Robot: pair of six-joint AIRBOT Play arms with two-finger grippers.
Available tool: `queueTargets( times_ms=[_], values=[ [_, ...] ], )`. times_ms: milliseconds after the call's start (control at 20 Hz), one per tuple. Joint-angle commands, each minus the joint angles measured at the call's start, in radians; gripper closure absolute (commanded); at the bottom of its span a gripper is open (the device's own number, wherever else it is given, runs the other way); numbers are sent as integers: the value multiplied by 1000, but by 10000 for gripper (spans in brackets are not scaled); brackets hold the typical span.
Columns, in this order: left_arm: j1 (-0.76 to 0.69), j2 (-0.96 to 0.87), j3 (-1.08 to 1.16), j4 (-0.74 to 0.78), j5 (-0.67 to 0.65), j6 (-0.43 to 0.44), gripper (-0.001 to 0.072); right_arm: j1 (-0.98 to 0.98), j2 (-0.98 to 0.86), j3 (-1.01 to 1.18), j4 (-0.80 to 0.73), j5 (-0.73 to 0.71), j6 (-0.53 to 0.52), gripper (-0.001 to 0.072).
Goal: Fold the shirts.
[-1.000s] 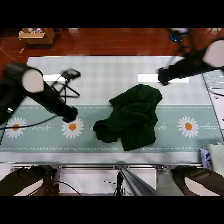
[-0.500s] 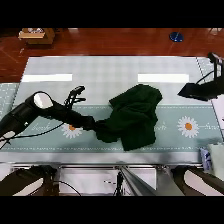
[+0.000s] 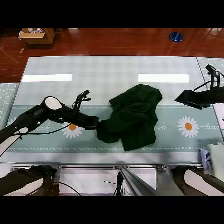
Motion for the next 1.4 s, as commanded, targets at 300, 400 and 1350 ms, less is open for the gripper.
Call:
queueTargets(
  times_ms=[300, 400, 1350],
  values=[
    [-2, -16, -1, -16, -34, 6, 685, 77, -251, -10, 162, 111, -114, 191],
    [-2, -16, -1, -16, -35, 6, 685, 90, -249, -63, 153, 138, -153, 198],
    [68, 119, 154, -11, -39, 10, 689, 294, 26, -227, 457, -12, -250, 677]
  ],
)
